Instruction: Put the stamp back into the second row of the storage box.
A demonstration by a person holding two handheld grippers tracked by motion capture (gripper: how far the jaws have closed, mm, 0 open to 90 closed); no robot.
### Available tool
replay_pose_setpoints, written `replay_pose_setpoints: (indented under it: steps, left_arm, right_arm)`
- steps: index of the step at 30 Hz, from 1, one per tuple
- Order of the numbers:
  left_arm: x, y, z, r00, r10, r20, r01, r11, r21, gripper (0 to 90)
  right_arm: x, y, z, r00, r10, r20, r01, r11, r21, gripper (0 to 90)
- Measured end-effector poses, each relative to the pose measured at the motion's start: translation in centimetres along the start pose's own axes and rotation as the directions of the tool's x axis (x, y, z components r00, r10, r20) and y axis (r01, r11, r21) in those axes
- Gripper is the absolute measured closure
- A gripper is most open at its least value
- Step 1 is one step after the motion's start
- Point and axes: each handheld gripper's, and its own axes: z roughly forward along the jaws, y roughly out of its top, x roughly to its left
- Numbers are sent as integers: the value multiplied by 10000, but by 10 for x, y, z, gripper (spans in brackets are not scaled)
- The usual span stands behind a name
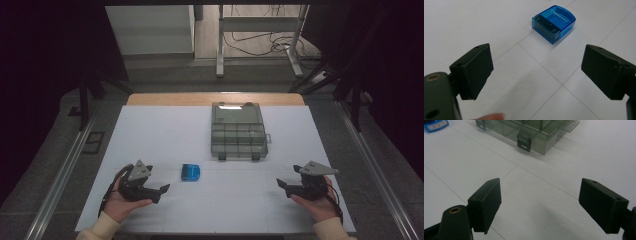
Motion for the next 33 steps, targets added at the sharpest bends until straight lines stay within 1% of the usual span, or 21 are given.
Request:
replay_pose_setpoints:
  steps: [4, 8, 11, 12, 13, 21, 24, 28, 31, 33]
  left_arm:
    - [1, 10, -5, 9997, 179, 165, -180, 9998, 75, 107]
    - [2, 22, -12, 9993, 246, 286, -249, 9996, 116, 108]
    - [0, 31, -13, 9986, 385, 374, -392, 9991, 189, 108]
    - [-1, 35, -13, 9977, 525, 424, -535, 9983, 231, 108]
    - [-2, 37, -13, 9974, 545, 474, -558, 9981, 262, 108]
    - [-9, 67, -7, 9875, 1258, 955, -1310, 9901, 500, 108]
    - [-11, 76, -2, 9865, 1310, 978, -1383, 9877, 725, 108]
    - [-13, 84, 5, 9831, 1432, 1140, -1536, 9841, 888, 108]
    - [-15, 89, 10, 9779, 1634, 1301, -1771, 9789, 1015, 109]
    - [-16, 91, 13, 9737, 1671, 1550, -1856, 9760, 1139, 108]
  right_arm:
    - [-1, -1, -1, 10000, 36, 11, -36, 10000, -12, 184]
    - [-1, -1, -1, 10000, 52, 54, -52, 10000, -10, 183]
    - [-2, 0, -1, 9999, 118, 77, -118, 9999, -78, 184]
    - [-2, 0, -1, 9999, 134, 76, -133, 9999, -106, 184]
    - [-2, 0, -1, 9999, 139, 71, -138, 9998, -113, 184]
    - [-2, 0, 0, 9999, 81, 99, -80, 10000, -53, 184]
    - [-2, -1, -1, 9999, 93, 120, -93, 10000, 2, 184]
    - [-2, -2, 0, 9999, 79, 137, -79, 10000, 52, 184]
    - [-2, -2, 0, 9999, 80, 153, -82, 9999, 78, 183]
    - [-2, -2, 1, 9999, 69, 117, -70, 9999, 75, 183]
